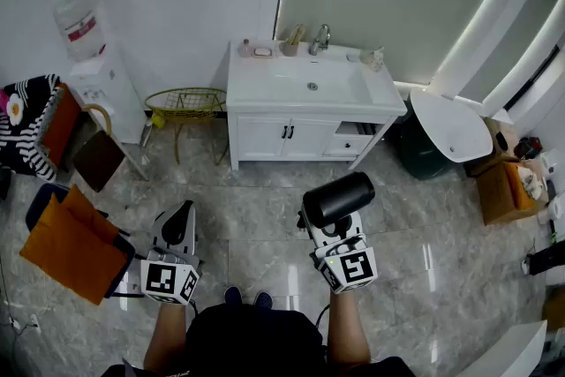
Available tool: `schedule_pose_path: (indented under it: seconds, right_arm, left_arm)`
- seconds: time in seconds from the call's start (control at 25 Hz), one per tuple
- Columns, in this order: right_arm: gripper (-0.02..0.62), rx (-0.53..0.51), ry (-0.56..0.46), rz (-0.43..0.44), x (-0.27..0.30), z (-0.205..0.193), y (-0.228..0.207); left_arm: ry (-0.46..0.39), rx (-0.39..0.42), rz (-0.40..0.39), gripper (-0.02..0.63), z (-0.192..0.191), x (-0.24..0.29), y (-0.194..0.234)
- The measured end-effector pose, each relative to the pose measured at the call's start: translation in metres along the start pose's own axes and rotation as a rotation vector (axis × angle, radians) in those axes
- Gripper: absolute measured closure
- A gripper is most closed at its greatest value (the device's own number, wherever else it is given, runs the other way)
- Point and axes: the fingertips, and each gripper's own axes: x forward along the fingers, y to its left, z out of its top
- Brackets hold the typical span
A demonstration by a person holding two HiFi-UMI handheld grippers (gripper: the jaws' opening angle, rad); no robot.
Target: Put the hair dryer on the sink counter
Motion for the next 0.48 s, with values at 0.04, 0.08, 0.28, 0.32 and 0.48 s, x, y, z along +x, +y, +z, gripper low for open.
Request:
schedule_pose_path:
  seconds: [0.04, 0.08, 0.28, 0.32, 0.48]
  right_arm:
    - [0.376, 0.001, -0.002, 0.000, 0.002, 0.001, -0.001]
    - [0.376, 0.001, -0.002, 0.000, 0.003, 0.000, -0.003]
    - [0.376, 0.059, 0.025, -0.031, 0.004, -0.014, -0.011]
    - [0.376, 0.065, 0.019, -0.040, 0.003, -0.014, -0.013]
    - [0.376, 0.085, -0.011, -0.058, 0.003, -0.013, -0.018]
  left_arm:
    - [0.002, 0.000, 0.001, 0.580, -0.002, 0.002, 0.000]
    - [0.003, -0.001, 0.002, 0.580, -0.004, 0.004, 0.000]
    - [0.008, 0.002, -0.006, 0.580, -0.011, 0.013, -0.002]
    - [0.010, 0.006, -0.007, 0.580, -0.012, 0.015, -0.002]
    - [0.016, -0.005, -0.008, 0.580, -0.016, 0.018, -0.001]
